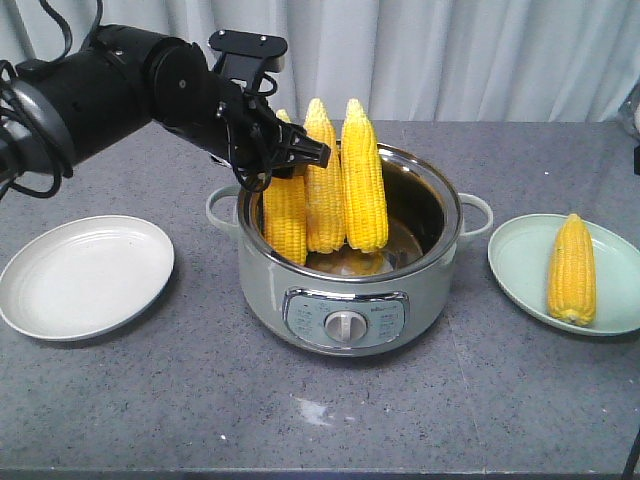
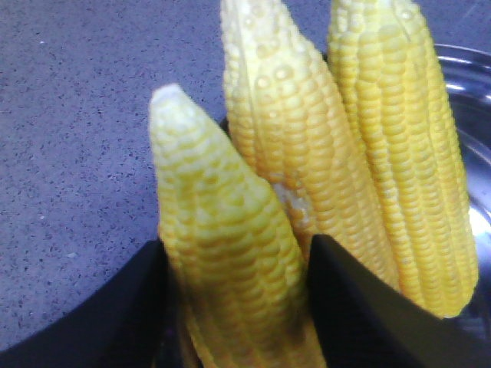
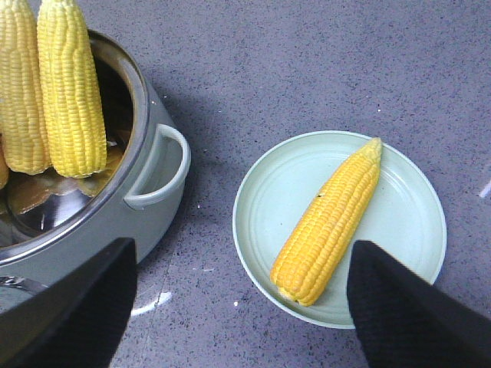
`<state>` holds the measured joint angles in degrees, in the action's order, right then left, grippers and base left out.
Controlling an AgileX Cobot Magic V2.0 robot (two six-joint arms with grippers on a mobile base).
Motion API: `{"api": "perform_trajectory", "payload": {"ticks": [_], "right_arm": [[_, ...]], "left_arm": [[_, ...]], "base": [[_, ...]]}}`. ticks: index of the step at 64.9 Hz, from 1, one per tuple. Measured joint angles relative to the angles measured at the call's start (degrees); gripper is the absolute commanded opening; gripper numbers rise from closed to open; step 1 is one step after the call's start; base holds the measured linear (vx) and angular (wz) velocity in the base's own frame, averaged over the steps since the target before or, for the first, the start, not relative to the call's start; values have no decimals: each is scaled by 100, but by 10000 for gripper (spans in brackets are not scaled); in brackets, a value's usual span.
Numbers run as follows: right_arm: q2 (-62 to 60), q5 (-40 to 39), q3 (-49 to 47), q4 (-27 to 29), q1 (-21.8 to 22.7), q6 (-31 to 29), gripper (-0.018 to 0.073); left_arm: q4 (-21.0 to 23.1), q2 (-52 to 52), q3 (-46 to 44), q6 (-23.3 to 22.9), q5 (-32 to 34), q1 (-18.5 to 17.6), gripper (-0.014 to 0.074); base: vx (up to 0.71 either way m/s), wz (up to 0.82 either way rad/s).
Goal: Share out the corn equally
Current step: 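Lift the cob out and carry it over the cream plate with the left gripper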
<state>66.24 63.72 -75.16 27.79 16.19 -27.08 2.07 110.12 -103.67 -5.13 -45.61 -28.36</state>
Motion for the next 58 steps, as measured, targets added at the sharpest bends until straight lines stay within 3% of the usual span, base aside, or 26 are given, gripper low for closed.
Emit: {"api": "perform_trajectory", "payload": {"ticks": [12,19,37,58], "right_arm": [[0,0,0,0,0,0,545],[0,0,0,0,0,0,545],[0,6,0,0,0,0,545],[0,6,0,0,0,0,545]], "left_arm": [[5,0,-4,0,0,-2,68],[5,0,-4,0,0,-2,29],[-14,-184,-4,-6,-11,-2,29],[-44,-1119,-4,-6,-11,-2,33]], "base": [[0,0],[0,0],[0,0],[0,0]]}}
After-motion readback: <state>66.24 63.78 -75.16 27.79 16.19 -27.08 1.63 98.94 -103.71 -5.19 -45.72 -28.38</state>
